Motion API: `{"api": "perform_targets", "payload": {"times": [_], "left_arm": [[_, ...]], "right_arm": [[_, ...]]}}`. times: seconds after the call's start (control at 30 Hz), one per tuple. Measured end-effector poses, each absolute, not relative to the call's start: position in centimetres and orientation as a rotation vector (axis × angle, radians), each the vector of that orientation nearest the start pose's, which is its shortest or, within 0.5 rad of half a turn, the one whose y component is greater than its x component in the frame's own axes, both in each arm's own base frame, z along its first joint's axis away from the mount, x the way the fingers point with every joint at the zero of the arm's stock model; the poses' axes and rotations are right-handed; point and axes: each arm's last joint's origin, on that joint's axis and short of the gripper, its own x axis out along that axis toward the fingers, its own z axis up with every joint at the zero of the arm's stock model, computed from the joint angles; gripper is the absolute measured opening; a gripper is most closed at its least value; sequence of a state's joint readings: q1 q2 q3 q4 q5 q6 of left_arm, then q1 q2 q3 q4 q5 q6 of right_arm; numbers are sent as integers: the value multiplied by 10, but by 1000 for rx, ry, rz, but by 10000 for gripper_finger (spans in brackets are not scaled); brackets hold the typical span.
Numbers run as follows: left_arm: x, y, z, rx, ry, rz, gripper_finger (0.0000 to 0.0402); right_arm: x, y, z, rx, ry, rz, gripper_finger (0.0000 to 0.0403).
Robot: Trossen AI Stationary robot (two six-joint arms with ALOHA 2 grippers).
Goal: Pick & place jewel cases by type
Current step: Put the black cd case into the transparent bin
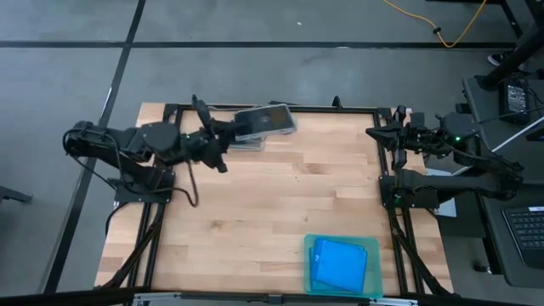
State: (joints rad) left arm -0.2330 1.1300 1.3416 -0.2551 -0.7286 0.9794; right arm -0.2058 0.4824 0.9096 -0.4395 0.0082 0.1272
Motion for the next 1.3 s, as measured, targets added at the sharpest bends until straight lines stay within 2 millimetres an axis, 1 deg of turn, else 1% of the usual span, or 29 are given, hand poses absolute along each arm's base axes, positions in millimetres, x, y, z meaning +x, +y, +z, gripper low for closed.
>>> {"api": "perform_targets", "payload": {"times": [0.13, 0.33, 0.5, 0.63, 0.9, 1.07, 1.2, 1.3], "left_arm": [[237, -46, 454, 1148, 355, 467, 31], [253, -67, 462, 1356, 382, 467, 31], [260, -80, 463, 1601, 416, 457, 31], [263, -88, 463, 1724, 438, 451, 30], [258, -99, 465, 1779, 402, 422, 30], [257, -103, 465, 1781, 388, 411, 30], [256, -104, 465, 1762, 378, 411, 30], [256, -104, 466, 1698, 358, 423, 30]], "right_arm": [[79, -17, 381, 127, -2, -215, 6], [80, -17, 381, 126, 3, -215, 6], [84, -18, 380, 125, 17, -217, 6], [87, -18, 378, 128, 42, -218, 6], [93, -20, 375, 130, 68, -219, 6], [94, -20, 375, 134, 69, -219, 6], [94, -20, 375, 134, 70, -219, 6], [94, -20, 375, 134, 69, -219, 6]]}}
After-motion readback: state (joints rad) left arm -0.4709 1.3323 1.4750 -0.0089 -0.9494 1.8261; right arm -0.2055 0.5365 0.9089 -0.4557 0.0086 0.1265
